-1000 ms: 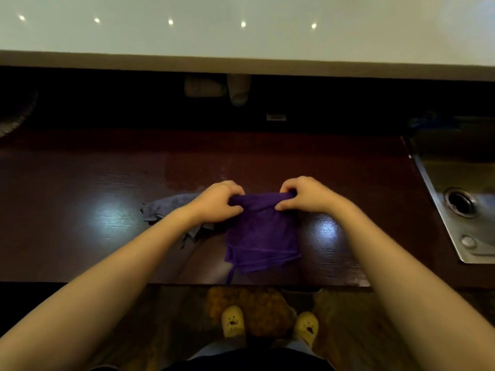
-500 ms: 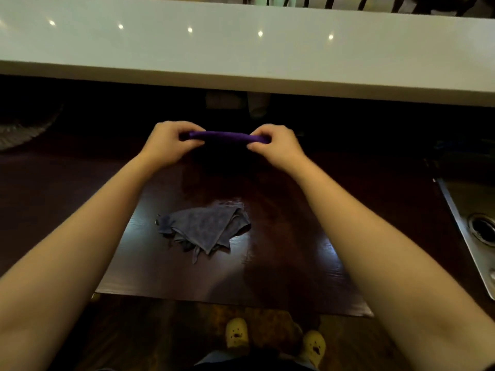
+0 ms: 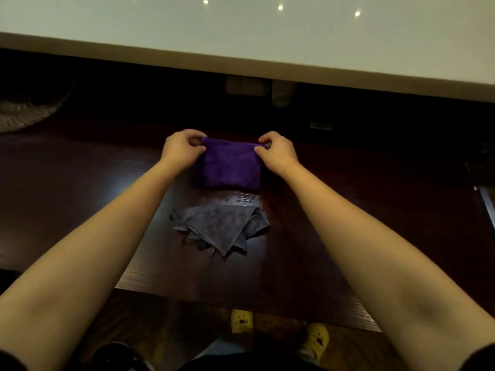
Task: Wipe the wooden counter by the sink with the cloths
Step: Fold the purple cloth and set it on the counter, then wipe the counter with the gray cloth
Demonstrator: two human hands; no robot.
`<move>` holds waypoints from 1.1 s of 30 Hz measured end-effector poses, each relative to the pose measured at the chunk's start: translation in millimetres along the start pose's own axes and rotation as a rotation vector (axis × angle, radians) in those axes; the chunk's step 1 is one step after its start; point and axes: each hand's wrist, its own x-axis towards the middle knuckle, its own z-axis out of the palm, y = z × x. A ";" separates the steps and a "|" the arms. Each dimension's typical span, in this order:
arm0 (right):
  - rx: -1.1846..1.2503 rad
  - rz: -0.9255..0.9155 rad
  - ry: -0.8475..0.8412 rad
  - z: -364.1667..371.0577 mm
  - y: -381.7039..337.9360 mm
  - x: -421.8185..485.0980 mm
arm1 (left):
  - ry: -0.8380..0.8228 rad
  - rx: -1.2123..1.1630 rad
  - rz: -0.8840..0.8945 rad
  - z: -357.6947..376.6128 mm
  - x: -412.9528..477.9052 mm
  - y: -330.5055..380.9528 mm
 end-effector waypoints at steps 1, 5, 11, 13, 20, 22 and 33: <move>-0.051 -0.008 0.012 0.1 -1.6 -1.5 | 0.009 0.046 0.011 1.3 -2.7 3.9; -0.216 -0.294 0.016 6.1 3.7 -42.5 | -0.125 0.173 0.229 1.5 -52.3 -6.7; -0.435 -0.551 -0.393 34.2 31.6 -110.3 | -0.496 0.239 0.382 6.8 -124.8 -56.8; -0.386 -0.539 -0.380 37.8 36.7 -109.3 | -0.467 0.331 0.414 13.2 -128.8 -64.4; -0.154 -0.423 -0.259 31.6 41.0 -87.6 | -0.190 0.135 0.347 26.4 -117.7 -43.4; -0.042 -0.370 -0.300 27.5 39.9 -88.4 | -0.160 0.137 0.328 28.3 -113.0 -33.3; -0.048 -0.401 -0.288 31.3 36.6 -109.1 | -0.161 0.354 0.506 37.1 -122.4 -22.2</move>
